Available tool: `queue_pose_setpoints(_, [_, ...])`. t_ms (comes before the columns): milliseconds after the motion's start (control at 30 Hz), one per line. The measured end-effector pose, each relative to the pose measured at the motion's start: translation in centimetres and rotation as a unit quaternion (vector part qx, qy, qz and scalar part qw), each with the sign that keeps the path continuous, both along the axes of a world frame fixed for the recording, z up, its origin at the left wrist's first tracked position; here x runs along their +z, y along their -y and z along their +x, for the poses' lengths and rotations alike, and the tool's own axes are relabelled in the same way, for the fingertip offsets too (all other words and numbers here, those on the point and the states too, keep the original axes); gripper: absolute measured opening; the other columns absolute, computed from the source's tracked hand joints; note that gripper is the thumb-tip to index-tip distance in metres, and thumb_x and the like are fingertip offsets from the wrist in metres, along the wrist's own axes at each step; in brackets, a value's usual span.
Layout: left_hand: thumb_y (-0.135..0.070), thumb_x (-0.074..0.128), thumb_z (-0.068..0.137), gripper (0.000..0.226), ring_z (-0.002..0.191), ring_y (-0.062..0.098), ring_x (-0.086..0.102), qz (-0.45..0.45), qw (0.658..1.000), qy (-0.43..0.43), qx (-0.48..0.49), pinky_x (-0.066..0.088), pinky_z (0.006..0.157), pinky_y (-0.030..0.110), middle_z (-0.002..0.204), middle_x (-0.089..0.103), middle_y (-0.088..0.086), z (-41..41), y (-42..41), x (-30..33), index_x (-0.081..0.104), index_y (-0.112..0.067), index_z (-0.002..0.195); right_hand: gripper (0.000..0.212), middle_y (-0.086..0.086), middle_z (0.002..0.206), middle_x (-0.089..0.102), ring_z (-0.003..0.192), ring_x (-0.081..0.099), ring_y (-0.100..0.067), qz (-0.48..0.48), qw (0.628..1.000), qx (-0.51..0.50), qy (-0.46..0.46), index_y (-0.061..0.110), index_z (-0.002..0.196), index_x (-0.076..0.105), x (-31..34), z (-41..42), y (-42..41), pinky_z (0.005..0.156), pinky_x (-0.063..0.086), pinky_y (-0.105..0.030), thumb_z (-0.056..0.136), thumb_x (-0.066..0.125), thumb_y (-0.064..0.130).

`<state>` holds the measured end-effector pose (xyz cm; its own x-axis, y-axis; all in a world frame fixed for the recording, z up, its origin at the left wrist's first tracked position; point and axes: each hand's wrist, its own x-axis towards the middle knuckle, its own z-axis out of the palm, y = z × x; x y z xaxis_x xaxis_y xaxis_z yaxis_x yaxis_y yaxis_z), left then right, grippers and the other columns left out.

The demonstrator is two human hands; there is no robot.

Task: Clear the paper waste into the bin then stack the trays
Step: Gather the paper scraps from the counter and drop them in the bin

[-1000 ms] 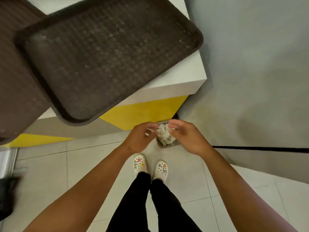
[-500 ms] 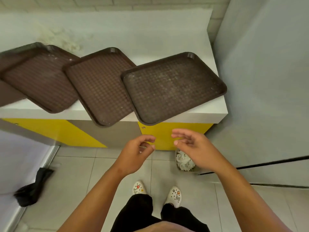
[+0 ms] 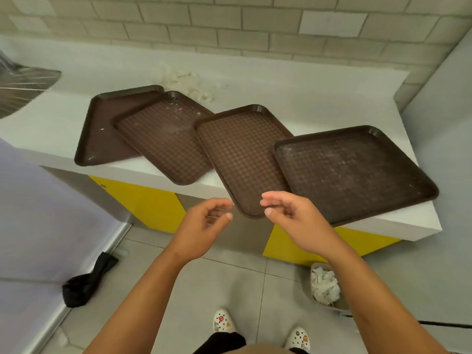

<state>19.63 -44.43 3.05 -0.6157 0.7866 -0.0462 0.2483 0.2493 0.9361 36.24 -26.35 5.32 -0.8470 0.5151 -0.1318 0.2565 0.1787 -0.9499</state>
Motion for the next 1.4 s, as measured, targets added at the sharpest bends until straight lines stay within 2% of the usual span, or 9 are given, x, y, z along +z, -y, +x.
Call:
queue_pose_setpoints(133, [-0.012, 0.068, 0.092, 0.023, 0.094, 0.008, 0.067, 0.003, 1.0, -0.007, 0.006, 0.053, 0.083, 0.019, 0.107, 0.072, -0.016, -4.3, 1.8, 0.3, 0.069, -0.025, 0.111, 0.03, 0.006, 0.115, 0.072, 0.102, 0.068, -0.008, -0.003, 1.0, 0.01, -0.008, 0.022, 0.124, 0.066, 0.5, -4.8, 2.0, 0.089, 0.053, -0.02, 0.096, 0.066, 0.012])
queue_pose_setpoints(267, [-0.012, 0.068, 0.092, 0.023, 0.094, 0.007, 0.068, 0.011, 1.0, -0.002, 0.019, 0.051, 0.081, 0.015, 0.109, 0.072, -0.013, -7.4, 2.8, 0.6, 0.069, -0.024, 0.112, 0.029, 0.008, 0.114, 0.073, 0.101, 0.068, -0.01, 0.003, 1.0, 0.022, -0.001, 0.027, 0.122, 0.068, 0.2, -7.9, 2.9, 0.089, 0.054, -0.021, 0.095, 0.068, 0.015])
queue_pose_setpoints(400, [-0.011, 0.068, 0.093, 0.023, 0.093, 0.008, 0.068, 0.017, 1.0, 0.008, 0.024, 0.052, 0.082, 0.016, 0.11, 0.072, -0.012, -10.1, 2.8, 0.7, 0.069, -0.025, 0.11, 0.029, 0.011, 0.113, 0.073, 0.099, 0.068, -0.005, 0.014, 0.999, 0.033, 0.02, 0.027, 0.122, 0.069, -0.4, -9.9, 2.3, 0.087, 0.051, -0.018, 0.095, 0.068, 0.016])
queue_pose_setpoints(700, [-0.012, 0.068, 0.093, 0.023, 0.095, 0.009, 0.069, 0.01, 0.999, -0.014, 0.046, 0.053, 0.083, 0.019, 0.109, 0.073, -0.01, -18.9, -0.4, 1.3, 0.07, -0.025, 0.112, 0.032, 0.018, 0.113, 0.071, 0.104, 0.066, 0.0, 0.054, 0.998, 0.027, 0.037, 0.032, 0.126, 0.067, -0.4, -17.3, -4.2, 0.091, 0.051, -0.018, 0.096, 0.067, 0.021])
queue_pose_setpoints(867, [-0.012, 0.068, 0.093, 0.022, 0.096, 0.011, 0.069, 0.002, 0.999, -0.02, 0.04, 0.056, 0.089, 0.03, 0.109, 0.073, -0.008, -23.8, -3.3, 2.4, 0.07, -0.023, 0.113, 0.035, 0.023, 0.116, 0.068, 0.109, 0.063, 0.005, 0.086, 0.994, 0.042, 0.055, 0.037, 0.131, 0.063, 0.2, -22.4, -8.2, 0.094, 0.05, -0.019, 0.096, 0.066, 0.029])
queue_pose_setpoints(1067, [-0.016, 0.069, 0.093, 0.022, 0.098, 0.012, 0.069, -0.009, 0.998, -0.038, 0.05, 0.057, 0.092, 0.036, 0.108, 0.072, -0.008, -28.2, -6.1, 2.1, 0.07, -0.025, 0.113, 0.039, 0.023, 0.12, 0.065, 0.104, 0.061, 0.008, 0.115, 0.985, 0.085, 0.099, 0.038, 0.135, 0.059, -0.1, -27.4, -11.7, 0.095, 0.049, -0.018, 0.096, 0.064, 0.033])
queue_pose_setpoints(1400, [-0.025, 0.069, 0.093, 0.028, 0.099, 0.0, 0.066, -0.053, 0.992, -0.111, 0.01, 0.054, 0.092, 0.025, 0.108, 0.069, -0.014, -36.9, -10.4, 1.9, 0.067, -0.026, 0.12, 0.041, 0.021, 0.126, 0.063, 0.106, 0.061, 0.005, 0.193, 0.96, 0.135, 0.153, 0.035, 0.139, 0.057, 0.2, -36.5, -16.2, 0.098, 0.049, -0.022, 0.098, 0.062, 0.037])
